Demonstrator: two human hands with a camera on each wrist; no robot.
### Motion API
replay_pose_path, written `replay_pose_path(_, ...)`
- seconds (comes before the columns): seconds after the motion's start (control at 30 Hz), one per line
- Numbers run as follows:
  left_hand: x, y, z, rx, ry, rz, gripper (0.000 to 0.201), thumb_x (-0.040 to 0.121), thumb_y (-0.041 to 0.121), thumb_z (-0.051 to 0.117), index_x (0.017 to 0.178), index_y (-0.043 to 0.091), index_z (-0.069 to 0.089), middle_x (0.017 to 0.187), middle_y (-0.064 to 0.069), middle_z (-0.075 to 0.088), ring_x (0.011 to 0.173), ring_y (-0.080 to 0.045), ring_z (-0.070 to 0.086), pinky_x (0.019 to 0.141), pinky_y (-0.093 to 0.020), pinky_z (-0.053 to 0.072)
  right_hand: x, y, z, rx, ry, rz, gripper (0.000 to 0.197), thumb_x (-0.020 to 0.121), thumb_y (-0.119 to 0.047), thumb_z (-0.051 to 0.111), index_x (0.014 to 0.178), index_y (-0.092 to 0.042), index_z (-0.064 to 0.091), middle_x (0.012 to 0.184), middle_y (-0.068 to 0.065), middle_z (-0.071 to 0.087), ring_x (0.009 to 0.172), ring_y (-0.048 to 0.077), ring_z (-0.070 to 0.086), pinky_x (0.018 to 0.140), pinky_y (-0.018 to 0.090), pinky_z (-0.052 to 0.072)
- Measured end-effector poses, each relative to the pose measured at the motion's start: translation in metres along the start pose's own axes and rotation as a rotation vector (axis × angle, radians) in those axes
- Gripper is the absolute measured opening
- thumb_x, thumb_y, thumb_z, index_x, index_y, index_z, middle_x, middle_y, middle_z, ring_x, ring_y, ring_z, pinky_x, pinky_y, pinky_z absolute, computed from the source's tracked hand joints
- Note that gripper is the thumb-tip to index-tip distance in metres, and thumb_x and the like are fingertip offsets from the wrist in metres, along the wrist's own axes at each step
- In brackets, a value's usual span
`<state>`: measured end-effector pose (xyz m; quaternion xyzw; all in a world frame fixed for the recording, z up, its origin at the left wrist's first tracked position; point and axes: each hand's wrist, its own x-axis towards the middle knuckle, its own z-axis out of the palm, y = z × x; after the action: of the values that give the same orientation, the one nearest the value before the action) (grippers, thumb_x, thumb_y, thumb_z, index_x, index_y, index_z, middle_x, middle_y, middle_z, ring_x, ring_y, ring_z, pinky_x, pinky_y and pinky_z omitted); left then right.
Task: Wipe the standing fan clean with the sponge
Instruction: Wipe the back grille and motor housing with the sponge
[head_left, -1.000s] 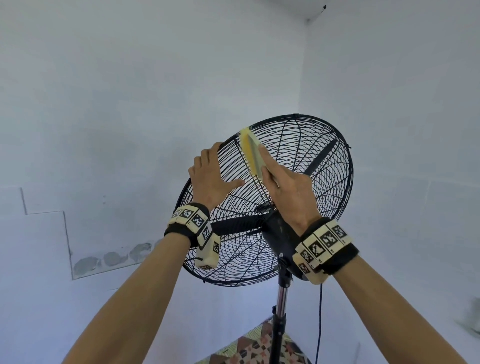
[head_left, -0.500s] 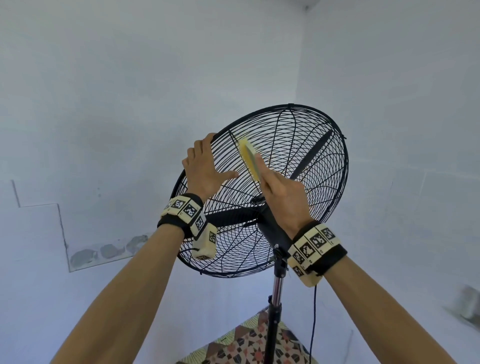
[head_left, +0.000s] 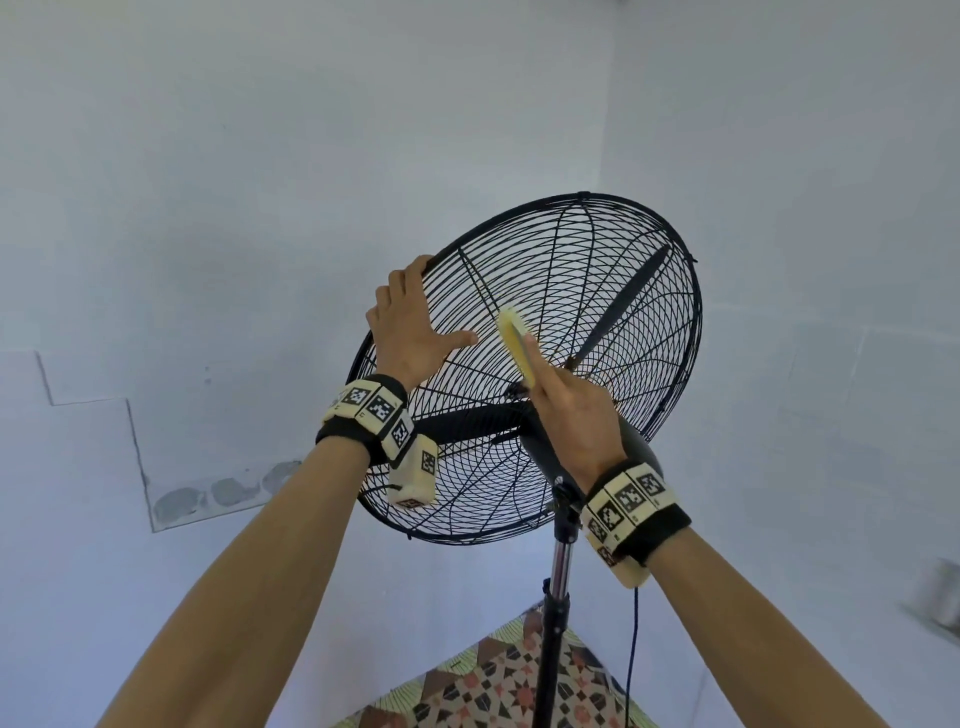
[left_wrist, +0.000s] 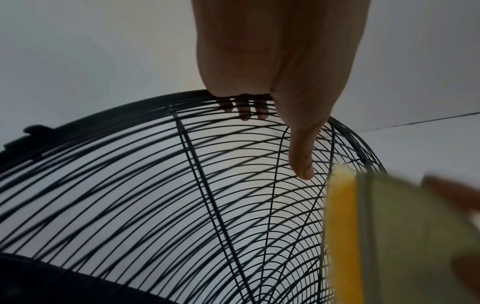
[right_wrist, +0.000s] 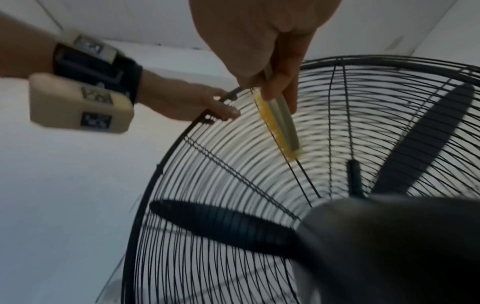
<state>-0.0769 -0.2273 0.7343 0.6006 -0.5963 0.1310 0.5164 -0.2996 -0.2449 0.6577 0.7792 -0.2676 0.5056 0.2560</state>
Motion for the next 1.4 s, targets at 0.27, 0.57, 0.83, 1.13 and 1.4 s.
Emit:
replay_pose_path(0.27, 0.002, 0.005, 0.003, 0.007, -0.017, 0.011, 0.110, 0.070, 0.051, 0.091, 0.157, 0.025, 0.028, 0.148, -0.006, 0.040, 0.135, -0.030, 0.038, 0.109, -0.051, 0.030, -0.021, -0.004, -0.009, 0.115, 0.092, 0.115, 0.052, 0.098, -0.007, 0.053, 0.149, -0.001, 0.047, 0.087, 0.014, 0.074, 0.062, 0.023, 0.066, 0.048, 0.034, 0.058)
replay_pose_path(0.57, 0.000, 0.001, 0.000, 0.009, -0.019, 0.003, 0.110, 0.071, 0.052, 0.090, 0.157, 0.025, 0.027, 0.149, -0.007, 0.040, 0.135, -0.031, 0.037, 0.109, -0.051, 0.030, -0.031, -0.004, 0.010, -0.018, -0.173, 0.206, 0.073, 0.092, 0.003, 0.065, 0.157, -0.009, 0.035, 0.099, 0.015, 0.073, 0.062, 0.028, 0.065, 0.054, 0.045, 0.059)
replay_pose_path(0.83, 0.000, -0.001, 0.000, 0.006, -0.010, 0.009, 0.110, 0.071, 0.053, 0.090, 0.157, 0.024, 0.028, 0.147, -0.007, 0.041, 0.134, -0.031, 0.039, 0.108, -0.051, 0.031, -0.032, -0.004, 0.015, -0.084, -0.235, 0.232, 0.088, 0.092, -0.005, 0.070, 0.163, -0.010, 0.018, 0.103, 0.009, 0.071, 0.070, 0.023, 0.064, 0.055, 0.032, 0.052)
replay_pose_path(1.13, 0.001, 0.000, 0.002, 0.013, -0.010, 0.020, 0.111, 0.071, 0.053, 0.090, 0.158, 0.023, 0.028, 0.148, -0.007, 0.041, 0.134, -0.031, 0.038, 0.108, -0.050, 0.030, -0.026, -0.011, 0.012, -0.003, -0.148, 0.262, 0.077, 0.092, -0.004, 0.069, 0.159, -0.006, 0.030, 0.096, 0.013, 0.071, 0.063, 0.025, 0.063, 0.048, 0.032, 0.048)
replay_pose_path(1.4, 0.001, -0.001, 0.002, 0.018, -0.019, 0.022, 0.111, 0.072, 0.055, 0.089, 0.158, 0.025, 0.026, 0.149, -0.007, 0.040, 0.135, -0.031, 0.038, 0.108, -0.050, 0.030, -0.013, -0.005, 0.006, 0.114, -0.101, 0.785, 0.044, 0.101, -0.010, 0.053, 0.145, -0.009, 0.049, 0.093, 0.014, 0.071, 0.087, 0.029, 0.067, 0.090, 0.041, 0.054)
